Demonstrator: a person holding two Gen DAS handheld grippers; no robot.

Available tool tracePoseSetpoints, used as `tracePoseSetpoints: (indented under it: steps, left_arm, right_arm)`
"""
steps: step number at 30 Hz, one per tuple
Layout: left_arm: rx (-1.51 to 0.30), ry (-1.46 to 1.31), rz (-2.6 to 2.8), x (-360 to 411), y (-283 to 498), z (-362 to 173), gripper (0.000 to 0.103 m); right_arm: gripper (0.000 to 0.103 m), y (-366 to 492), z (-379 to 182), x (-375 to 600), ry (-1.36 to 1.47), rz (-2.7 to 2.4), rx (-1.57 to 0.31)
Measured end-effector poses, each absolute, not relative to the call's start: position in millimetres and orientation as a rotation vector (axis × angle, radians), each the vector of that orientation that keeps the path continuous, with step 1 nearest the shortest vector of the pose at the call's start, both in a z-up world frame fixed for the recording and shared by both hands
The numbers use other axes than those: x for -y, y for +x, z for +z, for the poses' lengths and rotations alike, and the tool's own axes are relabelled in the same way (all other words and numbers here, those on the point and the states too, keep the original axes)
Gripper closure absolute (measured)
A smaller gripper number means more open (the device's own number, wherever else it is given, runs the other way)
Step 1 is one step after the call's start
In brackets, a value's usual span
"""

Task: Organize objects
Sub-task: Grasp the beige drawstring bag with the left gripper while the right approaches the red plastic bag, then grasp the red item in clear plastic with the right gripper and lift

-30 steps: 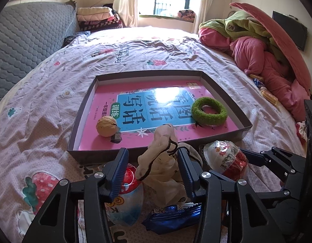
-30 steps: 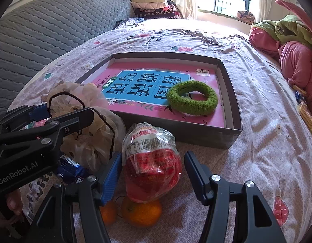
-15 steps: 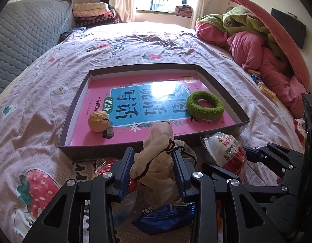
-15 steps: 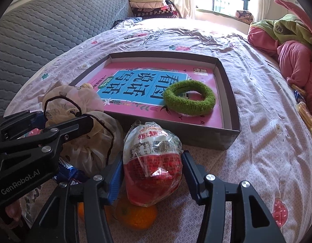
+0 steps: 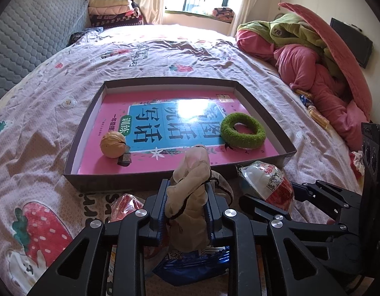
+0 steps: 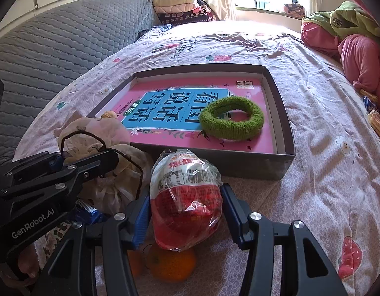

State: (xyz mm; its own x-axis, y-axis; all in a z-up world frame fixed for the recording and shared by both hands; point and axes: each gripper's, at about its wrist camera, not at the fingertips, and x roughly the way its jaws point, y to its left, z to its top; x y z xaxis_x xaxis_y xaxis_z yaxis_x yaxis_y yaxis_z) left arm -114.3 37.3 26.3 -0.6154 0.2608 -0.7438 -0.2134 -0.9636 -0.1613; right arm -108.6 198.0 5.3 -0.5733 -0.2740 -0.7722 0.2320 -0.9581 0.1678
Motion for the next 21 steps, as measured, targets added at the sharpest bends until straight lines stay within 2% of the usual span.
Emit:
tracePoseSetpoints:
  steps: [21]
  left_arm:
    - [0.130, -1.061, 2.649, -30, -103, 50, 0.078]
  right_arm:
    - [0.050, -109, 16, -207, 1.194, -2.564, 0.195]
